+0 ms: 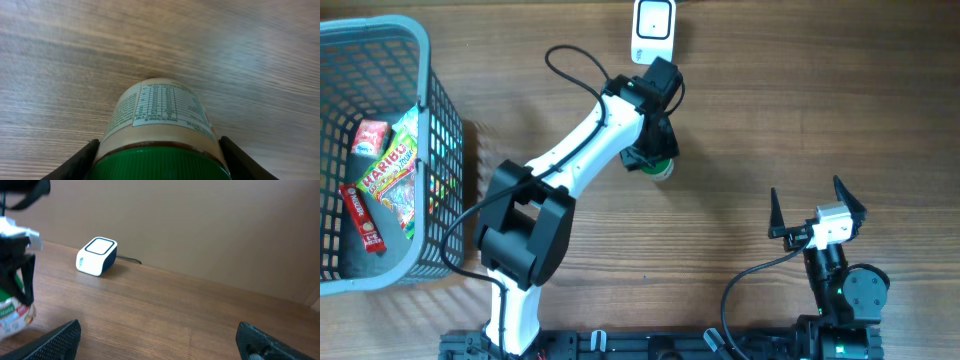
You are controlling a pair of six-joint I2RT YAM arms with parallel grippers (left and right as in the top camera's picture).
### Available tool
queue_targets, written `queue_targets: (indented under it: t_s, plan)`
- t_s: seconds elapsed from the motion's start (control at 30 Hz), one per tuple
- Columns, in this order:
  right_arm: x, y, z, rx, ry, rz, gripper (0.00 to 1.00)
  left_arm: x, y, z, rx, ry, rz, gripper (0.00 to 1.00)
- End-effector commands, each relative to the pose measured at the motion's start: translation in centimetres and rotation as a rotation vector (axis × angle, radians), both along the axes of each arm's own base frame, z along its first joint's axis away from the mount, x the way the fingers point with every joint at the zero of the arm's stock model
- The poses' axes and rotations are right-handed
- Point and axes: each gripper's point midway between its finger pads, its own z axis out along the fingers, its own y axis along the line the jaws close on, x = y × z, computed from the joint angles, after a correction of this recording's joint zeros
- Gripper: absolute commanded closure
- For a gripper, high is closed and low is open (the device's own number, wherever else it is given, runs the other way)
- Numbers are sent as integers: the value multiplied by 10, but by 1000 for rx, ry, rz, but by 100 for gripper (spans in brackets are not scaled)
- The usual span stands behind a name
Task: Scan the item barcode
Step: 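Lower the jar onto the table below the scanner and release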
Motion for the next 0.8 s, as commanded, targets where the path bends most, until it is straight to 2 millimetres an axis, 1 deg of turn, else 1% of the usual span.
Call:
queue_targets:
  t_s: [0.0,0.13,0.3,0.33,0.37,0.43,0.5,0.6,0.67,0.7,0.77]
  plan:
    - [-1,1,2,-6,-11,1,0,-7,4,-15,20,29,64,38]
    - [-1,1,2,-6,-11,1,0,-16,10,-24,38,54,64,35]
    - [-1,1,2,-6,-11,1,0,-16,10,-31,33,47,63,32]
    - [-1,1,2,-6,-11,2,0,-14,8,-31,27,38,63,28]
    - [-1,1,2,-6,-11,1,0,-13,7,-31,25,35,62,17]
    - [-1,1,2,-6,-11,1,0,-11,6,-30,19,27,58,1]
    - [-1,1,2,-6,-11,2,0,-7,3,-30,7,10,58,0]
    - [-1,1,2,-6,-11,1,0,-11,5,-30,17,25,57,0]
    - [-1,1,2,-6,-11,1,0,-5,4,-22,4,3,55,0]
    - [-1,1,2,-6,-11,2,0,1,3,-12,-12,-21,55,0]
    - [-1,1,2,-6,-11,1,1,16,1,19,-44,-83,29,0]
